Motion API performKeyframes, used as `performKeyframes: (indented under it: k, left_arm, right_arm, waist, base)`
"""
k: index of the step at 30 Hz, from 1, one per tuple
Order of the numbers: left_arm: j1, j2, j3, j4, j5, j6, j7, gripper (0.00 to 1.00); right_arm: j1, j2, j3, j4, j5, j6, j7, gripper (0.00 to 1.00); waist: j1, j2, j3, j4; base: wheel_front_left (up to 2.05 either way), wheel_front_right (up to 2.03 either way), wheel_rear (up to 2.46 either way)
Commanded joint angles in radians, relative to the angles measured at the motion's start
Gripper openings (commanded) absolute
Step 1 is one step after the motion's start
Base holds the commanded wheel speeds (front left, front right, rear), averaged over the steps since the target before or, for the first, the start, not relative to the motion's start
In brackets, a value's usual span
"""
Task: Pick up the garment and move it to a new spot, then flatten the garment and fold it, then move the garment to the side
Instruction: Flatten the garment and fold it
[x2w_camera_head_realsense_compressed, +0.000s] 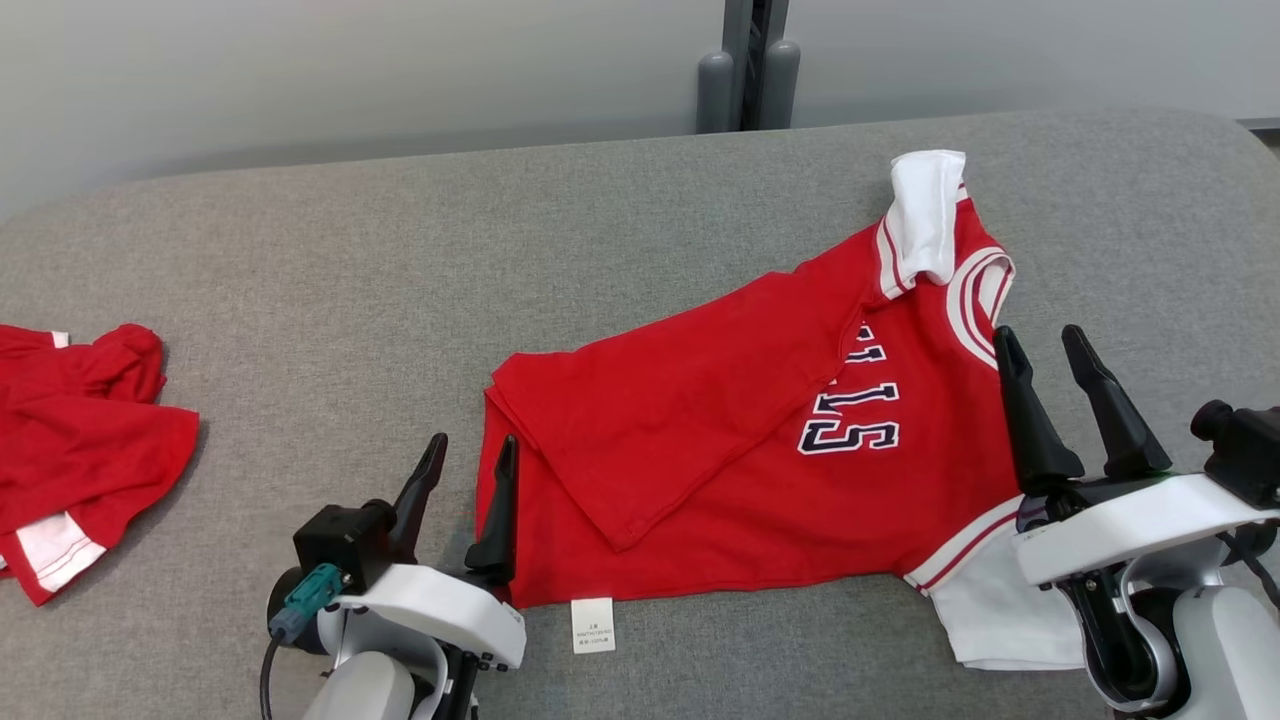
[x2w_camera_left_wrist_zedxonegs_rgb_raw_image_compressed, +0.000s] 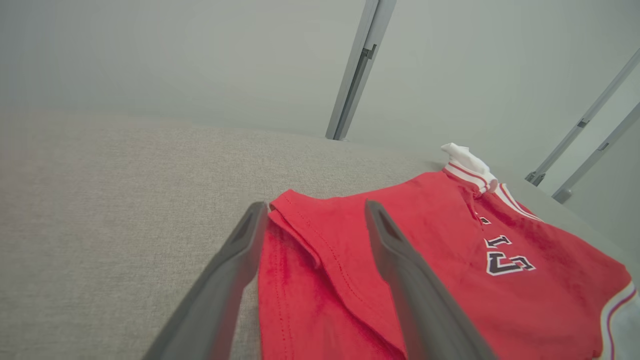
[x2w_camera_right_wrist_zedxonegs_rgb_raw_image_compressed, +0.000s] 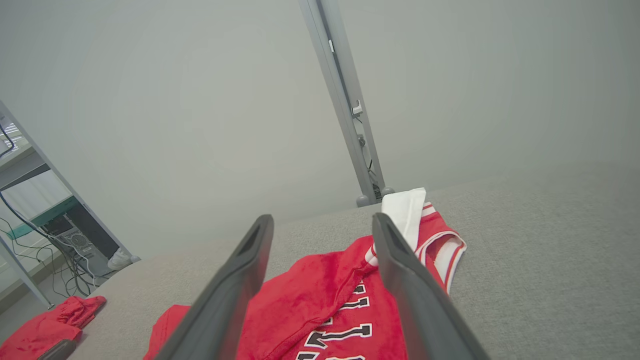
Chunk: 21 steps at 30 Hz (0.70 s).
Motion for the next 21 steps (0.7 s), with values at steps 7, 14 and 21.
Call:
performKeyframes:
  k: [7,14,21]
  left_arm:
    - [-0.047,0.005,-0.103,0.047,-0.114,-0.041,0.017,1.00]
    - [-0.086,0.004,-0.208,0.083,-0.170,-0.069,0.164,1.00]
    - [-0.100,0.021,-0.251,0.098,-0.151,-0.055,0.254,1.00]
  right_arm:
    - [-0.020,-0.025,0.029,0.045,0.013,0.000,-0.084,1.00]
    - [-0.034,-0.037,0.036,0.068,0.018,0.000,-0.113,1.00]
    - [-0.040,-0.039,0.034,0.087,0.021,0.000,-0.130,1.00]
  waist:
    - [0.0000,-0.0001,0.033,-0.001]
    - [0.0000,-0.0001,0.053,-0.013]
    - [0.0000,-0.0001,0.069,-0.025]
  base:
    - [0.00,0.00,0.00]
    - [0.00,0.00,0.00]
    - [0.00,0.00,0.00]
